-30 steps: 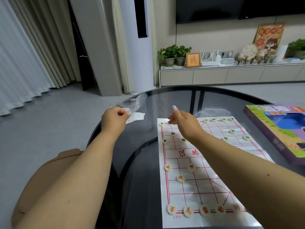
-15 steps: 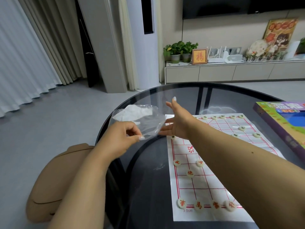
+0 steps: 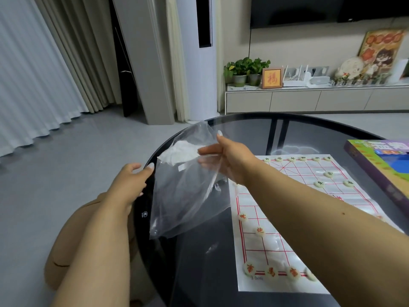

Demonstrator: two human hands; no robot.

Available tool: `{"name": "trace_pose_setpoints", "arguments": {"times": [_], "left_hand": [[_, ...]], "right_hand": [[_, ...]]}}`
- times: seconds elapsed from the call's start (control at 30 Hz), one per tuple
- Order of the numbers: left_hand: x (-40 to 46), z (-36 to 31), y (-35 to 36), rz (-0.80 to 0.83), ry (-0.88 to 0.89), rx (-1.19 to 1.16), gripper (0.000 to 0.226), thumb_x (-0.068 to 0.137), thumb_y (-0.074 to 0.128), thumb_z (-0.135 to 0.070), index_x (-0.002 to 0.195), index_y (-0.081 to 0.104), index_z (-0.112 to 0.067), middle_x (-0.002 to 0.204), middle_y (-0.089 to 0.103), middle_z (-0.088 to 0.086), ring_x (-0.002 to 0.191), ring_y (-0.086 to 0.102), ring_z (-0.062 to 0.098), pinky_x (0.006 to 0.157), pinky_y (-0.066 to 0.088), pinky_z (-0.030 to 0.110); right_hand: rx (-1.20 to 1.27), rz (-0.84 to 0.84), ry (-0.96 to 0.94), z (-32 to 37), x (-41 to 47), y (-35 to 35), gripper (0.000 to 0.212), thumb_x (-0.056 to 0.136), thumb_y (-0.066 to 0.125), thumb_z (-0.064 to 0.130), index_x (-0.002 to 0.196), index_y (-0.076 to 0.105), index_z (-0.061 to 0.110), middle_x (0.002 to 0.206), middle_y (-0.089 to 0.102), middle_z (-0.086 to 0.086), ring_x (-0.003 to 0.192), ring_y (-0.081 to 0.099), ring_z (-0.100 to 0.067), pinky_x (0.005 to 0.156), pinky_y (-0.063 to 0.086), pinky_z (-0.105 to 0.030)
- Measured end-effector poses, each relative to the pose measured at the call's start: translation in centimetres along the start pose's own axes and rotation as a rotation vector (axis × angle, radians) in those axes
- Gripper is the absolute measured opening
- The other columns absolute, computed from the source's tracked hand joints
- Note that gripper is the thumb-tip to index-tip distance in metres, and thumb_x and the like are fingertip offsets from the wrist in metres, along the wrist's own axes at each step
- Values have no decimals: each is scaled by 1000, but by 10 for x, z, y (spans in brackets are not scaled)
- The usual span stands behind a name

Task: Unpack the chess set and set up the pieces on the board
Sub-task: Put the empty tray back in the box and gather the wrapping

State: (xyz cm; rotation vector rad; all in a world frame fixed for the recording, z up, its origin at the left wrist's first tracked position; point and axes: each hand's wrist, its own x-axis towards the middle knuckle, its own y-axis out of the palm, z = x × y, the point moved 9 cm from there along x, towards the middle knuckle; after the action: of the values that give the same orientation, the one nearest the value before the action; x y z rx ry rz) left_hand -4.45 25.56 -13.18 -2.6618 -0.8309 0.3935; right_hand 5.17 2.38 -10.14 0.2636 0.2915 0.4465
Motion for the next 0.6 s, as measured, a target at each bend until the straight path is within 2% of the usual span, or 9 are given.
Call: {"name": "trace_pose_setpoints", "arguments": {"times": [0.03,0.1,0.17,0.23,0.3,0.4,0.47,0.53,0.6], "left_hand": [[-1,2,3,29,-20,-36,62,88,61,-48,140,41,-21,112,61,11,97,62,22,75,48,33],[-10,2,8,73,-46,-83,71,89,60,-46,149,27,-24,112,63,13,98,64,23,77,48,33],[-25,0,16,151,-81,-151,77,91,60,-43,152,14,-32,118,61,18,100,66,27,85,49,37],[-42,-2,26,252,-120,-228,81,91,61,-41,151,6,-41,118,60,22,99,67,31,87,50,40],[-59,-9,36,325,-109,-305,82,89,62,-39,149,6,-48,114,62,21,99,67,31,86,50,41],[-75,-29,39,320,62,-495,80,85,66,-21,147,21,-47,104,70,16,94,69,25,92,49,40],[-87,-46,33,290,190,-622,66,83,63,-4,138,45,-36,93,71,13,84,67,21,83,55,31],[-101,-61,26,300,278,-676,55,70,71,-2,119,64,-25,86,69,10,79,65,16,75,57,23],[-113,-74,20,317,338,-663,48,61,75,-4,107,70,-18,84,70,6,78,65,12,72,56,17]], "right_hand": [[27,29,-20,5,-6,5,58,102,34,36,114,58,-15,115,65,-22,86,66,-31,73,59,-32],[26,90,-46,14,-18,10,60,101,33,41,112,62,-10,107,67,-22,88,67,-30,69,59,-28],[5,130,-82,24,-33,11,61,100,31,45,108,66,-5,105,69,-23,97,67,-31,82,56,-29],[60,155,-127,34,-45,8,61,100,31,43,109,65,-6,111,66,-24,105,64,-34,95,50,-35],[148,182,-163,42,-59,5,60,101,30,40,107,63,-10,115,63,-27,105,62,-37,96,50,-38],[174,186,-205,49,-79,-5,55,101,33,37,100,67,-7,113,65,-26,104,64,-36,93,51,-37],[178,158,-243,55,-92,-16,44,101,38,27,100,67,-6,110,66,-24,104,65,-35,93,52,-38],[110,144,-303,62,-105,-26,27,97,44,10,106,65,-5,112,66,-21,104,65,-34,91,54,-38],[-80,136,-344,67,-119,-33,25,90,52,-4,109,66,3,112,69,-15,105,66,-28,93,52,-34]]}}
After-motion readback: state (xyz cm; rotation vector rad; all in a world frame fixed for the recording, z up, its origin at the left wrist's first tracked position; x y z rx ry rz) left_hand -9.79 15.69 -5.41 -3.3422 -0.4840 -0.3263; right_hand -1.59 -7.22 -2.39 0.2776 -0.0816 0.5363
